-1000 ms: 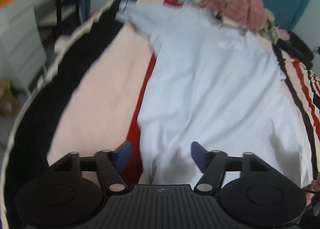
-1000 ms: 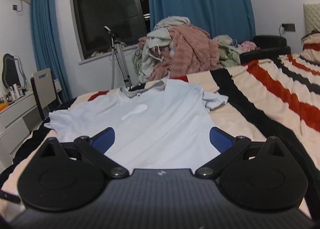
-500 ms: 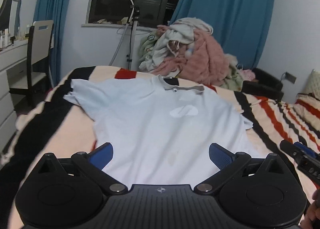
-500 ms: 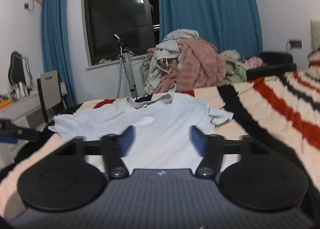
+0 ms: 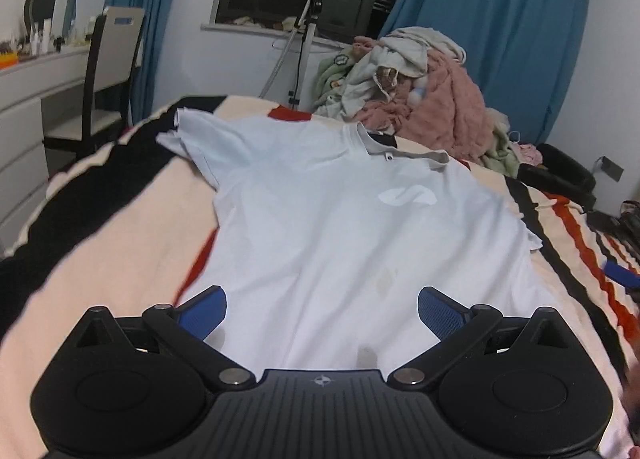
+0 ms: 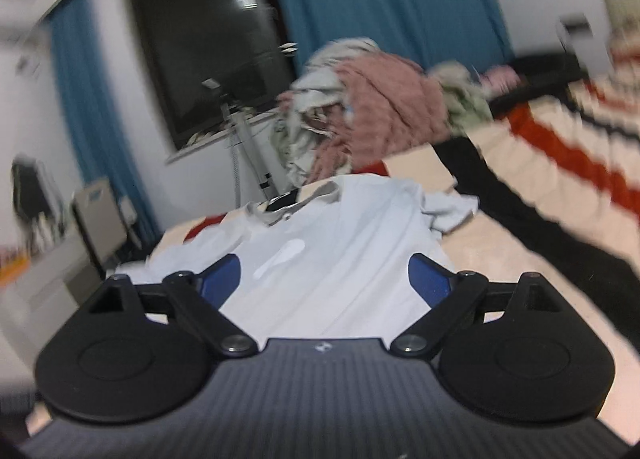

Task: Fold clothes
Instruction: 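Grasp the side edge of the white T-shirt with the right gripper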

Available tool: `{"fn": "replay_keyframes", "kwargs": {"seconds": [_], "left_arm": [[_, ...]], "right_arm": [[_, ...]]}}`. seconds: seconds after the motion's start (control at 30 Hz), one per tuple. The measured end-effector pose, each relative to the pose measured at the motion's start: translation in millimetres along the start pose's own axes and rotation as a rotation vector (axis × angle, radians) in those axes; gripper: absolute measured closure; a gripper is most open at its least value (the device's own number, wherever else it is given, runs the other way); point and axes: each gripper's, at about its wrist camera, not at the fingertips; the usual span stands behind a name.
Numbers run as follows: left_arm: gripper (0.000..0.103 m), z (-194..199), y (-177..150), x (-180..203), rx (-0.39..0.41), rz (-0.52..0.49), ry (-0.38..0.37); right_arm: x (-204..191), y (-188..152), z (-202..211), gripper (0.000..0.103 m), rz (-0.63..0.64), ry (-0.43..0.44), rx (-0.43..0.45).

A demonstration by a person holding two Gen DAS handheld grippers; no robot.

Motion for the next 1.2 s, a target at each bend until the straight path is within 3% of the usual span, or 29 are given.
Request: {"fn": "replay_keyframes", "kwargs": {"seconds": [0.07, 0.1, 0.17, 0.37, 0.5, 0.63, 0.7, 0.83, 0.97, 1.07, 1.13, 1.17, 1.2], "left_arm": [[0.0, -3, -4, 1, -0.015, 0.004, -0.014], [0.0, -4, -6, 2, -0.021, -0.003, -0.015], [0.0, -8, -8, 7, -0.03, -0.026, -0.016], [0.0, -29, -14, 19, -0.062, -0.062, -0.049], [0.0, -48, -15, 26, -0.067, -0.069, -0.074], [0.0, -68, -17, 32, -0.086, -0.08, -0.085], [0.0, -79, -19, 33, -0.11, -0.072, -0.091], [0.0, -95, -17, 36, -0.11, -0.064, -0.072], [0.0, -105, -11, 39, -0.077, -0.061, -0.066], [0.0, -108, -7, 38, -0.071, -0.045, -0.072], [0.0, -107, -6, 37, -0.061, -0.043, -0.073], [0.0, -106, -5, 37, -0.059, -0.046, -0.073], [0.0, -104, -5, 36, -0.057, -0.048, -0.072]], "right_arm": [[22, 18, -28, 0.011, -0.113, -0.014, -0.011], [37, 25, -44, 0.022, -0.167, -0.019, -0.015], [69, 33, -77, 0.031, -0.276, -0.032, -0.042], [157, 40, -155, 0.038, -0.553, -0.033, -0.046], [180, 46, -196, 0.057, -0.57, -0.029, -0.03], [178, 62, -233, 0.061, -0.494, 0.014, -0.033], [172, 70, -250, 0.094, -0.422, 0.017, -0.047], [153, 104, -249, 0.097, -0.251, 0.024, 0.034], [140, 167, -248, 0.097, -0.134, -0.035, 0.137], [134, 206, -263, 0.096, -0.006, -0.18, 0.147], [143, 215, -270, 0.093, -0.032, -0.265, 0.113], [147, 219, -274, 0.089, -0.047, -0.307, 0.095], [154, 219, -271, 0.072, -0.08, -0.312, 0.076]]}}
Point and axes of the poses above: each gripper's, at about its wrist camera, not at the fingertips, and z roughly against the way its jaws point, x to its right, y to its top, and after that the axes turned 13 degrees about -z, right-handed
